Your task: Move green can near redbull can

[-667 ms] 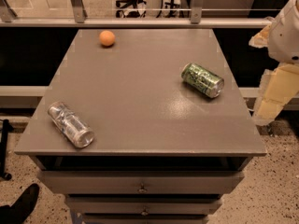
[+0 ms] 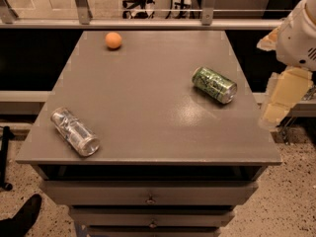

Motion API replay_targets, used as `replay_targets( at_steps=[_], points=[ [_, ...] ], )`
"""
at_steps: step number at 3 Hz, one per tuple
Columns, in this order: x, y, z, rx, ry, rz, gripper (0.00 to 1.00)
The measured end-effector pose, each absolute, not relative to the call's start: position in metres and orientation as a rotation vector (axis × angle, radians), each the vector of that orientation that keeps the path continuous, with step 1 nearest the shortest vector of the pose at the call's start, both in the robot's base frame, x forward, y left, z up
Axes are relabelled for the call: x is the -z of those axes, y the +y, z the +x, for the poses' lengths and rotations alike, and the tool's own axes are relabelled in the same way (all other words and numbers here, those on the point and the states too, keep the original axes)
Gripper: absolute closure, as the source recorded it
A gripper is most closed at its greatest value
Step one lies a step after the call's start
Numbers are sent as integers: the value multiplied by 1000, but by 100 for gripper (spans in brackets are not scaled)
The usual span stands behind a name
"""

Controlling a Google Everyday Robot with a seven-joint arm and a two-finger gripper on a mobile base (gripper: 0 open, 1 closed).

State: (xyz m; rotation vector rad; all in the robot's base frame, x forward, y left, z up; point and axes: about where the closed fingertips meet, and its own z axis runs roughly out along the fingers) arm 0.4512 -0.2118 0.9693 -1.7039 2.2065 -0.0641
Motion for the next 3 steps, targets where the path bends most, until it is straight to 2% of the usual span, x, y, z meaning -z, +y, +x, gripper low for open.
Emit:
replay_targets(
  at_steps=[3],
  points=[
    [-895,-190,575,61,2180,-1555,0]
  ],
)
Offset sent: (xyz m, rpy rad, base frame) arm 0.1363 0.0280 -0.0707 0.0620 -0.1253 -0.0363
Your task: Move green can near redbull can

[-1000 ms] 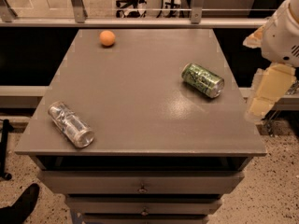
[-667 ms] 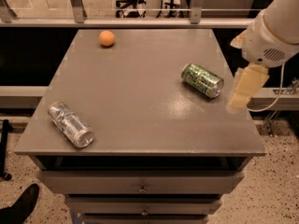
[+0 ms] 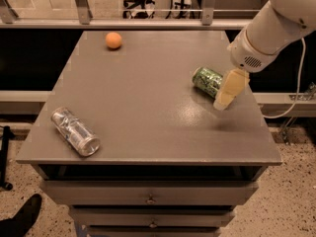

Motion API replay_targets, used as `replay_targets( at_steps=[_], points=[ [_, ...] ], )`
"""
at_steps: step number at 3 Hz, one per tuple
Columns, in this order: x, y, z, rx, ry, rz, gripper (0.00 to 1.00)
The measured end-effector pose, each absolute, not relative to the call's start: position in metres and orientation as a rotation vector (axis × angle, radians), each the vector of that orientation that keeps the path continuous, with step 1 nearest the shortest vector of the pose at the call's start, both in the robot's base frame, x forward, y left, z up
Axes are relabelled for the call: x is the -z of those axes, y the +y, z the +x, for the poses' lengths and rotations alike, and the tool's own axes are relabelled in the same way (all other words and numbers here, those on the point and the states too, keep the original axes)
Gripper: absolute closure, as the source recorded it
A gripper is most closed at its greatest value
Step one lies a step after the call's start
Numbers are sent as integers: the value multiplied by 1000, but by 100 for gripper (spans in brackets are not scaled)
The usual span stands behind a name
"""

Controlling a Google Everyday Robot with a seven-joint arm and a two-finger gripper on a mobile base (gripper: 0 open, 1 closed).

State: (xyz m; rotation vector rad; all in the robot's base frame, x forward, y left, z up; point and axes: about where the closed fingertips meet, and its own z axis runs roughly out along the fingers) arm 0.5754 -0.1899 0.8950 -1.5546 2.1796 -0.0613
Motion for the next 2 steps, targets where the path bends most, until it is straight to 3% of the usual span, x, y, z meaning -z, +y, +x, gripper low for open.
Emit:
replay_targets(
  at_steps=[2],
  points=[
    [-847,-186,624,-49,2277,-1398,3]
  ],
)
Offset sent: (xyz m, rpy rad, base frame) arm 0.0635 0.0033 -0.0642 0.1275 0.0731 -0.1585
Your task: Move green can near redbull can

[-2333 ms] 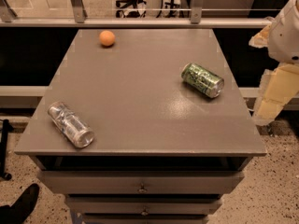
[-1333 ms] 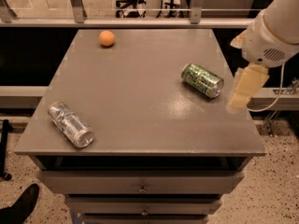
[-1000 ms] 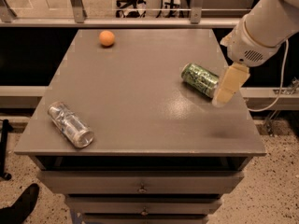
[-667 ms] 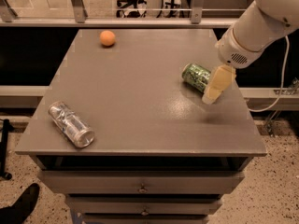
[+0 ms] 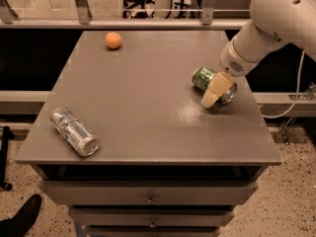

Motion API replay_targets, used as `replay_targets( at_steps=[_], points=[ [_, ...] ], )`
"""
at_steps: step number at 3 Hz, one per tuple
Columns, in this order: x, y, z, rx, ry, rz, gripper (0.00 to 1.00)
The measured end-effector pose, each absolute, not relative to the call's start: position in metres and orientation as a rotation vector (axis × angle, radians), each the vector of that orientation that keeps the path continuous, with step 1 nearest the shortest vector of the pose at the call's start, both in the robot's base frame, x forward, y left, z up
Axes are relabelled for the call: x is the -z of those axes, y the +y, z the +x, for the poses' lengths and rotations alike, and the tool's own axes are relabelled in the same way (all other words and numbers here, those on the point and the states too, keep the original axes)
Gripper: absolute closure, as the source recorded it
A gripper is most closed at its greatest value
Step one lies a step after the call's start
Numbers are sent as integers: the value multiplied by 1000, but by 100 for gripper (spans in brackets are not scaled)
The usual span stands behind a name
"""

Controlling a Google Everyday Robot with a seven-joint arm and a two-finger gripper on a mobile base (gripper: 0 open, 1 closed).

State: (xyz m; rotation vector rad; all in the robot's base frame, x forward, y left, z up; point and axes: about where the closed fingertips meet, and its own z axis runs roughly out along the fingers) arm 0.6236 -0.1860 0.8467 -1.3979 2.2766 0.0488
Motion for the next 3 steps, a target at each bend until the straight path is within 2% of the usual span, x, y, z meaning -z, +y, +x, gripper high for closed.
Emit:
replay_targets(
  at_steps=[1,3],
  points=[
    [-836,-185,629,-126,2341,-1360,34],
    [-871,-154,626,-288,2261,-1397,80]
  ],
)
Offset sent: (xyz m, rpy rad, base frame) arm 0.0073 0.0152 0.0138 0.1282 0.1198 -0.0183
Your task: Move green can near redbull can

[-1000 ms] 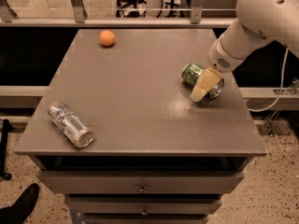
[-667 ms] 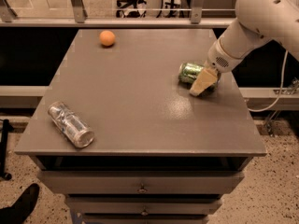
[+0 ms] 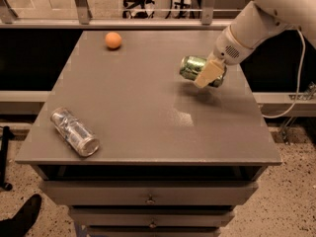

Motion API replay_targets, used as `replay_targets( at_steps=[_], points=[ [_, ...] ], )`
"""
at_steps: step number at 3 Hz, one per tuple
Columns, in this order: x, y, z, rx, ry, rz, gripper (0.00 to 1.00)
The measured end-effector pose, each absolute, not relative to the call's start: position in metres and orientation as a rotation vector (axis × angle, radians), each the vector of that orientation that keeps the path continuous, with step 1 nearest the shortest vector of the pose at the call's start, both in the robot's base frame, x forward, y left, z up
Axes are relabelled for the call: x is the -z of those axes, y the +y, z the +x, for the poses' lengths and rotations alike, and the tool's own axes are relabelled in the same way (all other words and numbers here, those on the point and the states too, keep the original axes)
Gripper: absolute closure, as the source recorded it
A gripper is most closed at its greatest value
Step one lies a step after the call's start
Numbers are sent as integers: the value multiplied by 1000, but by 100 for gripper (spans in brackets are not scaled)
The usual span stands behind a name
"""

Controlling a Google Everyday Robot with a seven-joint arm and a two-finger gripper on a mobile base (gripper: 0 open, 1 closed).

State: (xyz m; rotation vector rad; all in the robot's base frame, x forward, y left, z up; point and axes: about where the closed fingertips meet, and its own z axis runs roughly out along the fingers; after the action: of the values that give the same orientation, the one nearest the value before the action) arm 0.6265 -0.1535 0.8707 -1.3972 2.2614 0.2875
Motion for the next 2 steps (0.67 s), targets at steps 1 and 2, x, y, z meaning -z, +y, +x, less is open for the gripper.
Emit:
replay_targets(
  at_steps=[1,2],
  points=[
    [-874,-147,626,-309,2244,-1405,100],
    [-874,-147,626,-309,2245,-1406,100]
  ],
)
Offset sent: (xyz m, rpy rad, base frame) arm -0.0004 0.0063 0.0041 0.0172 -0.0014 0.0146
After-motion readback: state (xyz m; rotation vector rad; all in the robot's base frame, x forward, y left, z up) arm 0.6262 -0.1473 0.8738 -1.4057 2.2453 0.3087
